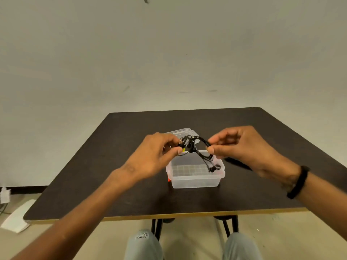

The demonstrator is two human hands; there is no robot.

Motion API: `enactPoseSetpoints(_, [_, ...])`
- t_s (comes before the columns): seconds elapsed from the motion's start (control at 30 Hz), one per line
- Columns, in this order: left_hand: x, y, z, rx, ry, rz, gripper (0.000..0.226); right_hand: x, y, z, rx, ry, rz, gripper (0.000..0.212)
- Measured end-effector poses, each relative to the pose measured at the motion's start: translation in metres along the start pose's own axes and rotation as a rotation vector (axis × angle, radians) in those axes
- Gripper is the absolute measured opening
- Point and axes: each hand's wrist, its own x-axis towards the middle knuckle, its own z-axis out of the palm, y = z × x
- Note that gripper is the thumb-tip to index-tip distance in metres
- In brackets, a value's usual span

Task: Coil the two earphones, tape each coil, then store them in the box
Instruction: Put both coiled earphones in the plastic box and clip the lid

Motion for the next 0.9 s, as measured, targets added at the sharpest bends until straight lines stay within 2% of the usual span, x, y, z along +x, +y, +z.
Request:
enactPoseSetpoints(0.07, [-0.001, -0.005, 0.011, 0.038, -0.041, -0.015, 0.012, 0.0, 0.015, 0.005, 0.024, -0.002, 0.056, 0.024])
enactPoseSetpoints(0.13, [0.0, -0.01, 0.018, 0.098, -0.08, 0.005, 0.014, 0.002, 0.025, 0.008, -0.07, -0.016, 0.052, 0.022])
enactPoseSetpoints(0.33, [0.011, -0.014, 0.025, 0.359, -0.258, 0.125, 0.014, 0.007, 0.035, 0.009, -0.689, -0.076, -0.111, 0.018])
enactPoseSetpoints(0.43, [0.017, -0.013, 0.029, 0.409, -0.349, 0.137, 0.012, 0.009, 0.033, 0.01, -0.755, -0.124, -0.125, 0.017])
enactPoseSetpoints(0.53, [0.025, -0.016, 0.031, 0.355, -0.459, 0.107, 0.015, 0.011, 0.034, 0.012, -0.783, -0.164, -0.11, 0.017])
enactPoseSetpoints(0.63, [0.032, -0.016, 0.027, 0.239, -0.524, 0.08, 0.015, 0.011, 0.038, 0.012, -0.666, -0.087, -0.061, 0.018])
enactPoseSetpoints(0.77, [0.036, -0.019, 0.016, 0.092, -0.471, 0.039, 0.017, 0.009, 0.041, 0.006, -0.341, 0.045, 0.041, 0.018])
enactPoseSetpoints(0.9, [0.033, -0.025, 0.015, 0.062, -0.45, 0.012, 0.018, 0.002, 0.046, 0.004, -0.096, 0.113, 0.067, 0.024])
